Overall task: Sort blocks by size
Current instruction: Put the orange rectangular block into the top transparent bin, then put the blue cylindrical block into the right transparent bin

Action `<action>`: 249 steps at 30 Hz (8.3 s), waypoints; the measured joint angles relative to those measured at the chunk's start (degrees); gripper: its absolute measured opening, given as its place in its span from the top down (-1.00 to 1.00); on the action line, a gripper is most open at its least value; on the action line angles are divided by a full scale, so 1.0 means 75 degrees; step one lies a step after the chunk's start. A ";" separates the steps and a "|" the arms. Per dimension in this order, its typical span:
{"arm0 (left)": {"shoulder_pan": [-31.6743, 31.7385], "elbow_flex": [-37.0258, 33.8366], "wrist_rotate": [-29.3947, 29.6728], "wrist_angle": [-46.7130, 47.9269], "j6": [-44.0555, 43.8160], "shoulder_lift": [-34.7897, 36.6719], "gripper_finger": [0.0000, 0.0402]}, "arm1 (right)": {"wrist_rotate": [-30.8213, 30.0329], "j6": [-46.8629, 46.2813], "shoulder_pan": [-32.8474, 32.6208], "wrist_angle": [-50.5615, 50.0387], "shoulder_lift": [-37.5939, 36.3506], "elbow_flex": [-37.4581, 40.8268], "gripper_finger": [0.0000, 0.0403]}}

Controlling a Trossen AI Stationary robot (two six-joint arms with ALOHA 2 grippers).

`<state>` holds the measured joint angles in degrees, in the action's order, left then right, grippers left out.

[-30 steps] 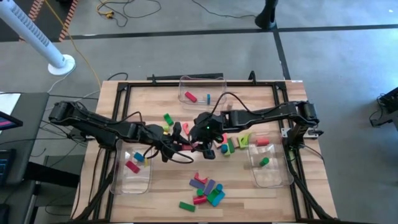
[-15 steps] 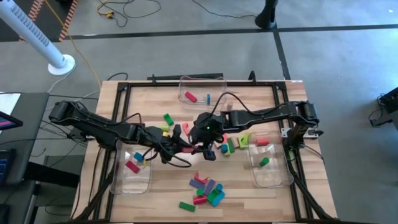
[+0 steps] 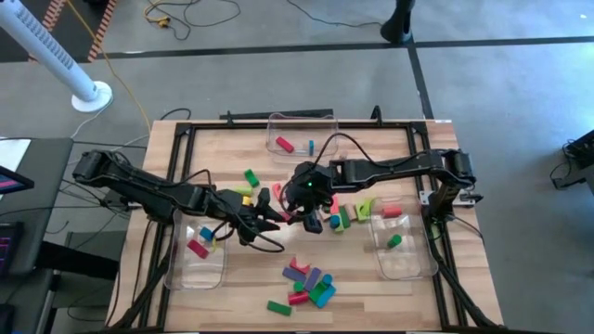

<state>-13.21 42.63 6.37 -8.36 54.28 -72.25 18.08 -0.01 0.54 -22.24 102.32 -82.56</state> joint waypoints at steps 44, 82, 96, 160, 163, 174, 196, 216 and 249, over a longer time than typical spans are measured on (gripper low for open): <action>0.0798 -0.0009 0.1787 -0.0277 -0.0148 0.0000 0.75 | -0.0942 -0.0122 -0.0277 -0.2924 -0.0012 0.0003 -0.22; 0.6238 0.2931 -0.1632 -0.0058 -0.3440 -0.3346 0.72 | -0.3276 -0.2096 -0.3771 -0.4015 -0.0018 0.0003 -0.21; 0.6697 0.3194 -0.2166 0.0819 -0.4051 -0.3879 0.69 | -0.5703 -0.3120 -0.4823 -0.4428 -0.0949 0.0006 -0.05; -0.0437 0.0353 0.0058 0.4516 -0.6134 0.2919 0.24 | -0.6223 -0.3660 -0.4450 -0.4466 -0.1107 0.0073 -0.05; -0.0798 0.0021 0.0046 0.4339 -0.6158 0.3151 0.24 | -0.6223 -0.3655 -0.4448 -0.4196 -0.1107 0.0125 -0.05; -0.2473 -0.0358 -0.0615 0.4313 -0.6485 0.3673 0.24 | -0.6209 -0.3425 -0.4050 -0.3293 -0.1099 0.1089 -0.05; -0.3092 -0.0969 0.0047 0.3474 -0.6218 0.3670 0.24 | -0.6116 -0.2870 -0.2877 -0.3055 -0.1093 0.1863 -0.04; -0.3063 -0.1230 0.0452 0.3051 -0.6059 0.3634 0.24 | -0.5948 -0.3016 -0.2442 -0.1850 -0.1102 0.3253 -0.04; -0.3060 -0.1221 0.0594 0.2911 -0.5889 0.3634 0.24 | -0.5208 -0.2931 -0.2052 -0.0970 -0.1102 0.3494 0.04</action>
<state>-36.16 33.47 10.82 13.47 10.11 -44.99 -20.99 -21.99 -14.85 -29.52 94.06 -56.36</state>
